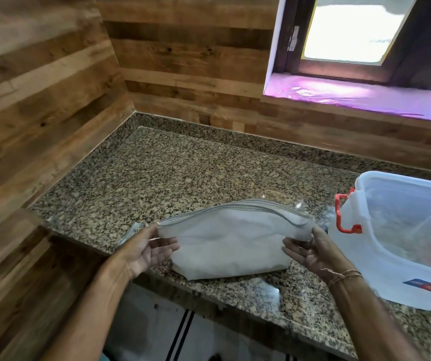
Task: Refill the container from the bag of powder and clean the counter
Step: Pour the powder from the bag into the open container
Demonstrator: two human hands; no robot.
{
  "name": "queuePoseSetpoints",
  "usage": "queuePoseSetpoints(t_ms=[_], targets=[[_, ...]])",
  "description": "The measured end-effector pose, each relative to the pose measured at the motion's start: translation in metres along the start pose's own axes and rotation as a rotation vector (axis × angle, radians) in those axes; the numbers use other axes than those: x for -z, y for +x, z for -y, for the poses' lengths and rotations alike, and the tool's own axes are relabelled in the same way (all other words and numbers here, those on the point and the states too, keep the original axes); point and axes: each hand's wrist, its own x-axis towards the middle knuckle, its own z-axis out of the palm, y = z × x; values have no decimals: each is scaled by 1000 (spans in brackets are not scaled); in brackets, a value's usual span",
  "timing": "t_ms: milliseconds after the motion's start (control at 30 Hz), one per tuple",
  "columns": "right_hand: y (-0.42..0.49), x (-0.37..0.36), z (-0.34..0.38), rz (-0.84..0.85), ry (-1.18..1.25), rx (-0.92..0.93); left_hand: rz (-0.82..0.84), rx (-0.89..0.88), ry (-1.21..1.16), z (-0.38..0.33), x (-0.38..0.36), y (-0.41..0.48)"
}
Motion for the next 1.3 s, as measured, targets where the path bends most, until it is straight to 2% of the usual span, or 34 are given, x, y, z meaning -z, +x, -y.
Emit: queuePoseSetpoints(t_ms=[167,267,333,467,533,700,767,833,867,933,1000,1033,1200,1300], targets=[[-3,8,8,101,102,-71,7,-4,59,1,0,2],[-11,3,4,12,-103,-20,-83,-52,192,12,-5,2],[-9,2,-5,-40,-243,82,-136,-107,301,21,-9,1],[-8,4,-18,-76,-490,275,-84,-139,370,27,-12,3],[-9,5,-20,-105,-533,399,-138,-266,470,29,-12,8],[-11,2,-26,-224,-591,716,-326,-817,895,49,-6,3],[-13,0,-33,-306,-696,846,-393,-935,1110,63,-1,1],[-15,2,-44,-366,-814,937,-421,-955,1229,79,7,6],[-13,4,-50,-376,-860,951,-433,-944,1224,85,10,9],[-7,13,-54,-340,-898,919,-405,-826,1007,88,8,8],[-1,22,-48,-254,-917,825,-294,-566,707,77,7,4],[1,24,-41,-202,-918,736,-222,-430,600,69,10,5],[12,23,4,70,-739,98,149,92,405,25,21,16],[20,14,16,123,-773,-94,216,215,325,14,14,23]])
